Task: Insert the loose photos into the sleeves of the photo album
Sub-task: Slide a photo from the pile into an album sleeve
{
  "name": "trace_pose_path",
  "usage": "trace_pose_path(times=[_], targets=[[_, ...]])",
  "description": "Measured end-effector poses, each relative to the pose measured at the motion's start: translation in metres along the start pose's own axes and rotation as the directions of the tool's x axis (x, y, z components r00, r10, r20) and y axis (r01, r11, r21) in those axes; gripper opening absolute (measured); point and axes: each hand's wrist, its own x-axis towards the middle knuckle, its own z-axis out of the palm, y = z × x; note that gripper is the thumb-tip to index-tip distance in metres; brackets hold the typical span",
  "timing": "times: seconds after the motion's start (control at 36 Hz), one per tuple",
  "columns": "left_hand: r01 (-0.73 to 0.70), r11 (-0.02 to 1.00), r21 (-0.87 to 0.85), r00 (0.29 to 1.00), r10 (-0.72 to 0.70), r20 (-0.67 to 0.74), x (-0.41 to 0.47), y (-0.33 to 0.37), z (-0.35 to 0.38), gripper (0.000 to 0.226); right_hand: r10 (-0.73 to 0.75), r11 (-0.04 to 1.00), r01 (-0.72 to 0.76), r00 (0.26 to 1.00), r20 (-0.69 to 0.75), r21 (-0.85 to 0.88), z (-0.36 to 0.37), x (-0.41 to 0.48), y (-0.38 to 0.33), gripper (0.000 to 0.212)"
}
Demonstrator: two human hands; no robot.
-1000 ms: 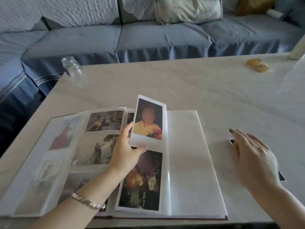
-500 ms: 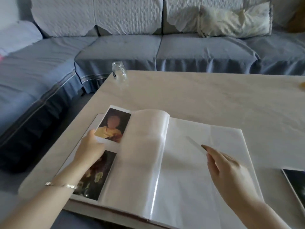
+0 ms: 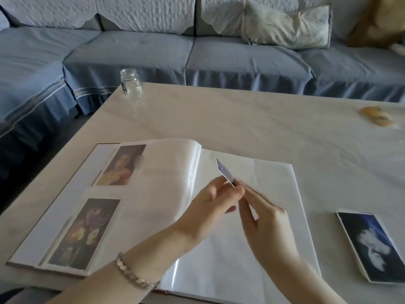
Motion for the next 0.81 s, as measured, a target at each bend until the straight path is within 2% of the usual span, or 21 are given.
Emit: trace_pose_path(times=[0.08,0.19,0.25,0.36,0.47,0.56,0.61,0.72,0.81], targets=[[-0.04,0.999,0.009,0.989,0.041,-0.14,0.013,-0.004,0.018,0.031,0.015,1.0,-0.018,0.99,0.14,0.022,-0.006,-0.004,0.003,0.045],[-0.049,0.963,0.264,0.915,0.149,-0.375,0.036,-0.011,0.018,0.014,0.137,0.99,-0.128,0.963,0.233,-0.055,-0.023,-0.008,0.022,0.054],[-0.021,0.904,0.427,0.869,0.227,-0.44,0.047,-0.011,0.012,0.021,0.226,0.964,-0.191,0.955,0.194,-0.186,-0.03,-0.01,0.043,0.051],[0.012,0.836,0.549,0.823,0.304,-0.48,0.071,-0.012,-0.002,0.015,0.333,0.881,-0.242,0.927,0.171,-0.407,-0.04,-0.012,0.082,0.057],[0.103,0.778,0.619,0.805,0.301,-0.511,0.088,-0.014,-0.003,0.008,0.371,0.84,-0.185,0.882,0.291,-0.51,-0.042,-0.011,0.103,0.087],[0.213,0.717,0.664,0.811,0.249,-0.53,0.098,-0.016,0.0,0.012,0.414,0.804,-0.18,0.854,0.316,-0.567,-0.04,-0.014,0.111,0.098],[0.26,0.684,0.682,0.808,0.232,-0.541,0.103,-0.017,0.003,0.015,0.405,0.807,-0.191,0.867,0.289,-0.559,-0.038,-0.018,0.113,0.095],[0.233,0.675,0.7,0.813,0.259,-0.521,0.111,-0.024,0.006,0.012,0.391,0.827,-0.218,0.885,0.251,-0.519,-0.036,-0.022,0.112,0.085],[0.248,0.662,0.707,0.849,0.204,-0.488,0.113,-0.026,0.012,0.015,0.385,0.841,-0.233,0.892,0.236,-0.489,-0.035,-0.023,0.113,0.083]])
